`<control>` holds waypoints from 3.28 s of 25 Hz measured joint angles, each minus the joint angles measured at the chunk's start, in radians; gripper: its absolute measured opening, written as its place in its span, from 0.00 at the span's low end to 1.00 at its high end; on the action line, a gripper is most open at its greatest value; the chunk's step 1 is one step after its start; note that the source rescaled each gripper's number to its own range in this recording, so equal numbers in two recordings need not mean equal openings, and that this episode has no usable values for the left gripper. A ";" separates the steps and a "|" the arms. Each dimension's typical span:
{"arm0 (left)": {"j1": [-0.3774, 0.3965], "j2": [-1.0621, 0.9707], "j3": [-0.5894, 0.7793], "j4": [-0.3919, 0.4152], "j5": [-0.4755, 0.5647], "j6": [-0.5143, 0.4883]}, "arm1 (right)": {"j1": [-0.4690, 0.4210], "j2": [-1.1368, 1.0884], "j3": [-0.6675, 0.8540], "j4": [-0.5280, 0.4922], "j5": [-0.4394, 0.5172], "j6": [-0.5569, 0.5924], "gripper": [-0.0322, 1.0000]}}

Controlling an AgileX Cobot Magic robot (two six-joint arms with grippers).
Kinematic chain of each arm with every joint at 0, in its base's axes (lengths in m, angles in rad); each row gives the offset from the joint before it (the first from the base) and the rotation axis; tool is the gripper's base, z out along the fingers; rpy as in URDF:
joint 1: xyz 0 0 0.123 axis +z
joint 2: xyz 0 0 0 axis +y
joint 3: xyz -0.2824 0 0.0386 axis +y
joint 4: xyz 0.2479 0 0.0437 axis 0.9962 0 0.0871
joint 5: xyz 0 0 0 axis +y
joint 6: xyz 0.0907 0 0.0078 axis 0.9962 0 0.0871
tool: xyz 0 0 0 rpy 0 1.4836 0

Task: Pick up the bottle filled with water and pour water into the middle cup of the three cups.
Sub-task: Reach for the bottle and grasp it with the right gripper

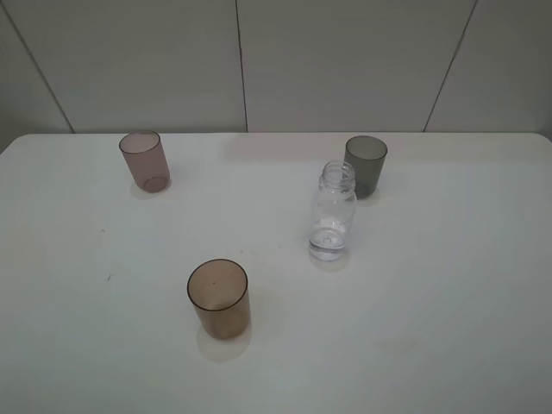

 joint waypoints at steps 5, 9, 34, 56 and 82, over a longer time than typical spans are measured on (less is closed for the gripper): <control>0.000 0.000 0.000 0.000 0.000 0.000 | 0.000 0.000 0.000 0.000 0.000 0.000 1.00; 0.000 0.000 0.000 0.000 0.000 0.000 | 0.000 0.000 0.000 0.000 0.000 0.000 1.00; 0.000 0.000 0.000 0.000 0.000 0.000 | 0.000 0.000 0.000 0.000 0.000 0.000 1.00; 0.000 0.000 0.000 0.000 0.000 0.000 | 0.001 0.000 0.000 0.070 -0.001 0.000 1.00; 0.000 0.000 0.000 0.000 0.000 0.000 | 0.383 0.960 -0.005 0.344 -0.715 -0.284 1.00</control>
